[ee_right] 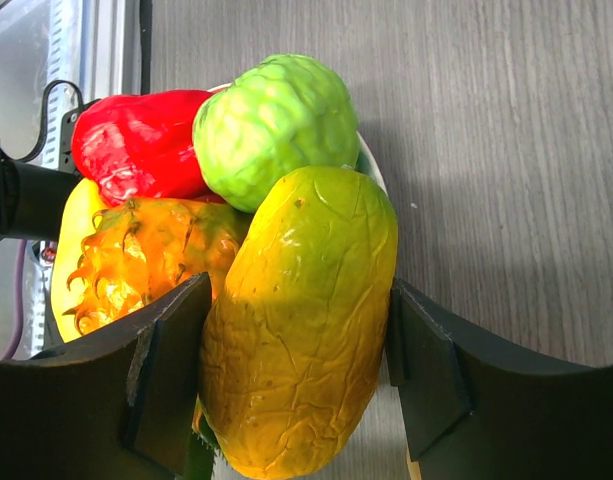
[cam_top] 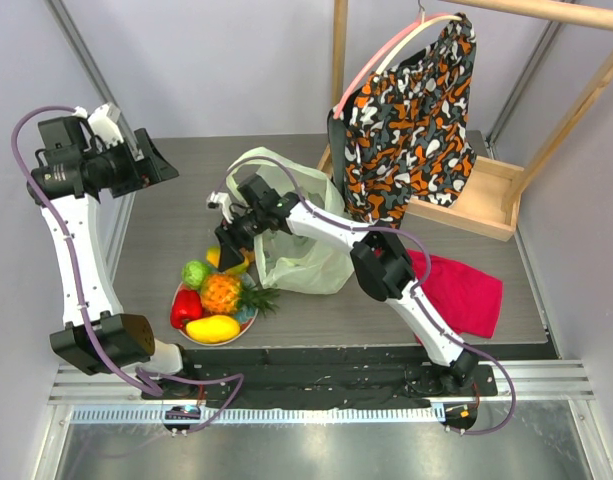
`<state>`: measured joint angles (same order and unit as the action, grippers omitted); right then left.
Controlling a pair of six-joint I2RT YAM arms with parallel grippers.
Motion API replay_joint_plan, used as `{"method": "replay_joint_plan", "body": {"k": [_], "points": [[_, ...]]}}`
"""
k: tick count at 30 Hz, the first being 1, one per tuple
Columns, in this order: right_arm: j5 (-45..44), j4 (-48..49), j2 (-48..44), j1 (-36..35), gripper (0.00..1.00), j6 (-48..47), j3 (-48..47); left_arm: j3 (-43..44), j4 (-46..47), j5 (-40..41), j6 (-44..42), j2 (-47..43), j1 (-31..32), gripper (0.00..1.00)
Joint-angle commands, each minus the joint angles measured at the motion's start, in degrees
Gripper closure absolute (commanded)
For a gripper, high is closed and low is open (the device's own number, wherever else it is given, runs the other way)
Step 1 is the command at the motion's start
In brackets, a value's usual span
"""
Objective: Take the fake fruits out of the plastic bag
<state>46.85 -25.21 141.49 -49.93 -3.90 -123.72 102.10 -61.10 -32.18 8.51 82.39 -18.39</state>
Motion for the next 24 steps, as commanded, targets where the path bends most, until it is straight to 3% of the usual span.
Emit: {"method": "replay_joint_plan", "body": {"k": [1, 5, 15, 24], "points": [[-3.3, -1.3, 0.9, -0.6, 0.45, -0.1, 1.7, -0.8, 1.3, -1.3, -0.7, -1.1, -0.2, 0.1], [-4.0, -2.4, 0.6, -0.7, 0.44, -1.3, 2.7, -1.0, 1.3, -1.5, -0.7, -1.3, -0.2, 0.1], [-3.2, -3.9, 0.0, -1.0, 0.14, -1.3, 4.2, -0.9, 1.9, -2.4, -0.6, -1.0, -0.2, 0.11], [-3.7, -4.8, -1.0, -0.9, 0.08, 0.2, 6.1, 0.5, 2.2, -3.1, -0.4, 0.7, -0.3, 0.11]]}}
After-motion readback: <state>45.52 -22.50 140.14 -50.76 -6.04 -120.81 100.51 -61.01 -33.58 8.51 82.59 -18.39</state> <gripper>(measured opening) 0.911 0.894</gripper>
